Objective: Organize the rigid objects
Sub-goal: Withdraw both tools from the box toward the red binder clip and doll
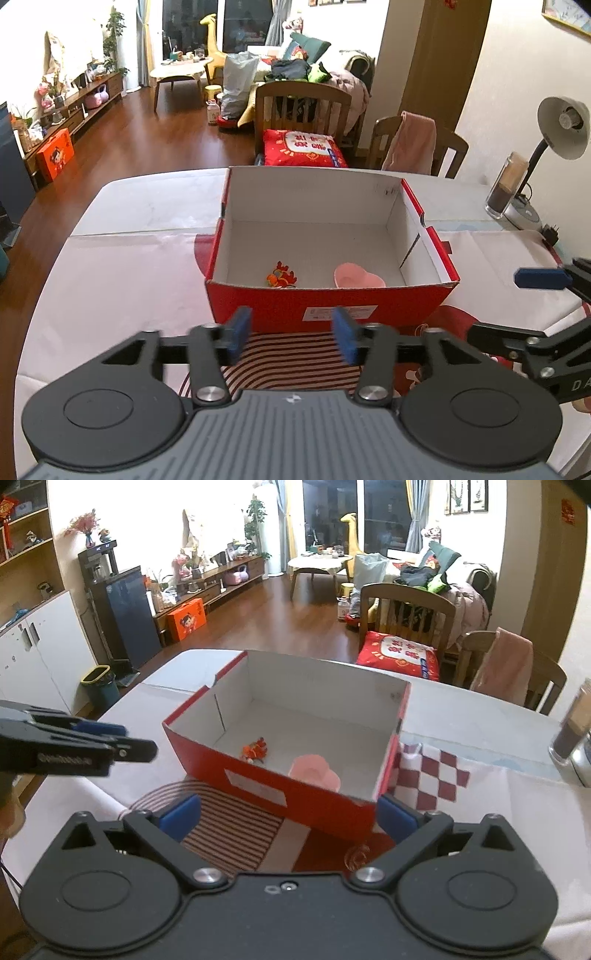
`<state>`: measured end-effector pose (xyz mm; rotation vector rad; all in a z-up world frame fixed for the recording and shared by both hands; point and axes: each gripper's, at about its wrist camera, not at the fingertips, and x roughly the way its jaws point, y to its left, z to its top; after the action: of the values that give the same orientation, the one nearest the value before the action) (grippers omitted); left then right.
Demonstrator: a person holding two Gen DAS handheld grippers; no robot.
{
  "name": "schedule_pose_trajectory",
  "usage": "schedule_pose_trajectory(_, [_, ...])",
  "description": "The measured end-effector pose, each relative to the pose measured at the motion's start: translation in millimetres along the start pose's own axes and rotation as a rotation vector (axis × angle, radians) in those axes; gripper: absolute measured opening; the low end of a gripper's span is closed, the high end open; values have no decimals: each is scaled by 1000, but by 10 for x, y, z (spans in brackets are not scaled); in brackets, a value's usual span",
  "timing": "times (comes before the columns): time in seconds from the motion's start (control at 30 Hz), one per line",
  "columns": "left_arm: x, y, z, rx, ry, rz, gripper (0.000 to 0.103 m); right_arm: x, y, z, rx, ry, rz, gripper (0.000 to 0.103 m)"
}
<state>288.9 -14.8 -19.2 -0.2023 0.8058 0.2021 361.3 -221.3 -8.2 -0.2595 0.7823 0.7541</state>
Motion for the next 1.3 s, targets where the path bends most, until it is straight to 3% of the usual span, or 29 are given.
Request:
schedule_pose_trajectory(0.27, [-274, 233, -225, -21, -48, 49, 74, -184, -255, -337, 57, -8, -54, 102])
schedule_pose_trajectory(0.37, [-366, 359, -326, -39, -57, 56, 75, -225, -406, -451, 93, -5, -82, 102])
schedule_pose_trajectory(0.6, [-480, 691, -603, -110, -61, 86, 83, -150, -658, -826, 177, 68, -158, 102])
schedule_pose_trajectory(0.87, [-440, 987, -981, -161, -27, 130, 88, -55, -707, -1182, 229, 92, -183, 102])
schedule_pose_trajectory(0.97, [-390, 1066, -1099, -169, -9, 149, 101, 5, -714, -1251, 234, 118, -196, 102])
schedule_pose_trajectory(1.03, [-347, 1118, -1182, -190, -1, 161, 103, 44, -724, -1289, 242, 130, -203, 102])
schedule_pose_trajectory(1.3, [-34, 1353, -1590, -233, 148, 251, 103, 201, -746, -1420, 259, 182, -217, 100])
